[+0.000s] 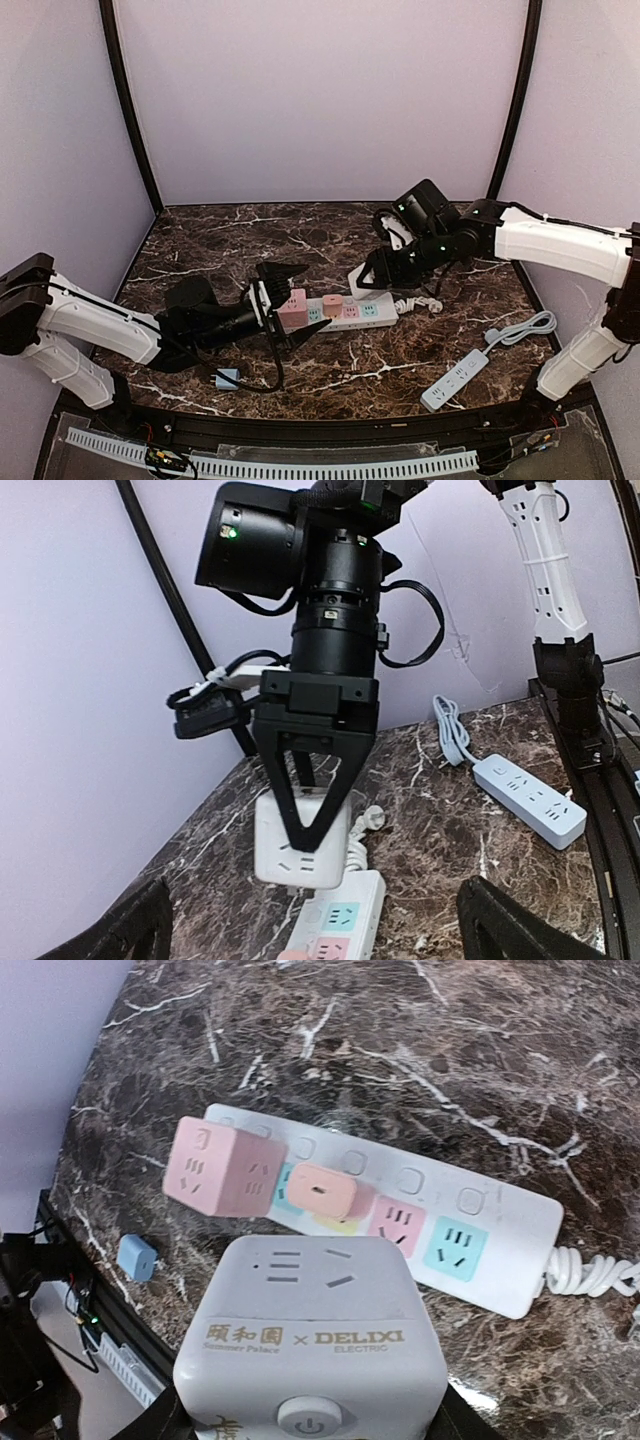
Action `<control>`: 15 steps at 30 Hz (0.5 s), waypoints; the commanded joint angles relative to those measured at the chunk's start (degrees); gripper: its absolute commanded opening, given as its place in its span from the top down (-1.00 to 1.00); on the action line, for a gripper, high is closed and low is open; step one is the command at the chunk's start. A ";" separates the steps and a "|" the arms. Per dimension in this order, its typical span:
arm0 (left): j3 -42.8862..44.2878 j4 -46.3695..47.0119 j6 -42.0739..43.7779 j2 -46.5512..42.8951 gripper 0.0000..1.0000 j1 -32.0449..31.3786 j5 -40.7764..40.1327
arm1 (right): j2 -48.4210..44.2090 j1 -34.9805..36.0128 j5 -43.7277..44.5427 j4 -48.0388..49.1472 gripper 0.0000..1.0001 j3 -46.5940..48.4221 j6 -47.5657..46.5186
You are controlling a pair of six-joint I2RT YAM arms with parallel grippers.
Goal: Insert the plug
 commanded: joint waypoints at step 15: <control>-2.39 -19.18 -10.40 -15.09 -0.97 13.54 -9.30 | 16.74 -4.47 4.84 -16.19 1.00 13.87 -0.66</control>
